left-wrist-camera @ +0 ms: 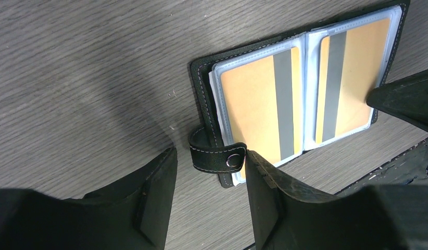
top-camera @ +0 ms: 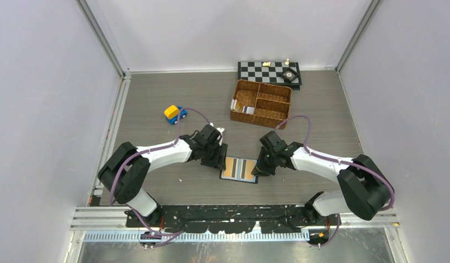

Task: Put the credit cards into the card holder
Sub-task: Turn over the card slot in the card holder.

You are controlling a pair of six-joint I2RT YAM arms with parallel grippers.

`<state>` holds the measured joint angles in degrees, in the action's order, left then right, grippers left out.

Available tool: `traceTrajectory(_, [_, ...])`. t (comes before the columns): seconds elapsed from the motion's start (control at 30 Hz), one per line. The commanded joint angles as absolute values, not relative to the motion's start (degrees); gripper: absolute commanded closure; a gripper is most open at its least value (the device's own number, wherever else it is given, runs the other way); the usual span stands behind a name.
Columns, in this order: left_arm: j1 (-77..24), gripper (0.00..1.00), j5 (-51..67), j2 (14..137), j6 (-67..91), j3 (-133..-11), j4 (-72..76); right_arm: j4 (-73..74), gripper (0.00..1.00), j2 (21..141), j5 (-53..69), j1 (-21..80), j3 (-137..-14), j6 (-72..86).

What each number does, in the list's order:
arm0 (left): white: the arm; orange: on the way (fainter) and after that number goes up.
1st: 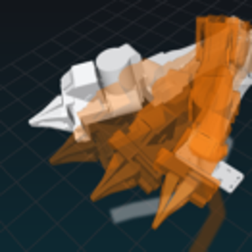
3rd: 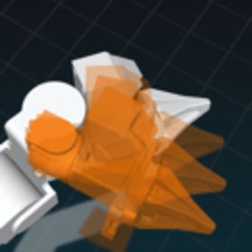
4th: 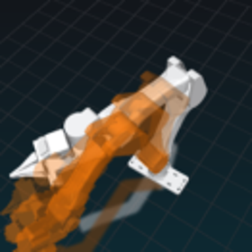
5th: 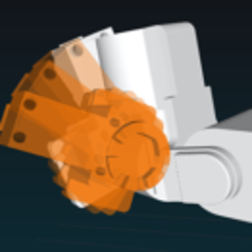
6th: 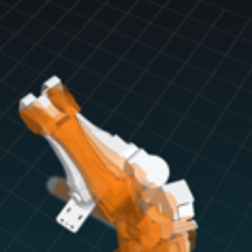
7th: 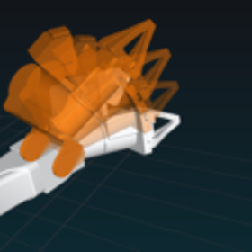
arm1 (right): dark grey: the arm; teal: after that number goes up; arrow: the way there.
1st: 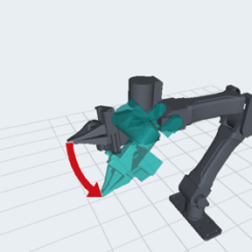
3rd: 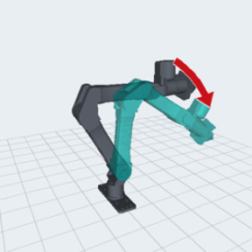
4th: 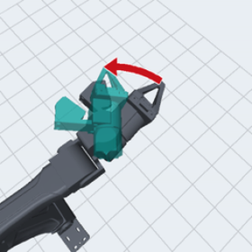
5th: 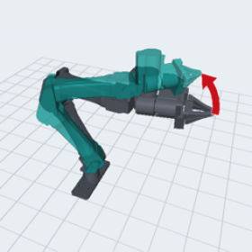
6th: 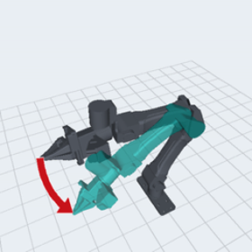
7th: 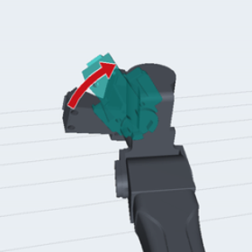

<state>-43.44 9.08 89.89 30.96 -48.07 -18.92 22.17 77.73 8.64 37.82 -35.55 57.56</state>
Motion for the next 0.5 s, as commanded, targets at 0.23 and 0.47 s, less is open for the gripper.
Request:
traceTrajectory(0.23, [-43.51, 0.48, 10.06, 90.24, 30.84, -47.33, -17.23, 19.86, 0.81, 74.77, 8.61, 38.25, -36.36, 58.33])
traceTrajectory(0.47, [-43.51, 0.48, 11.49, 90.56, 31.68, -46.74, -15.55, 16.96, 0.81, 74.45, 10.6, 38.29, -36.36, 58.31])
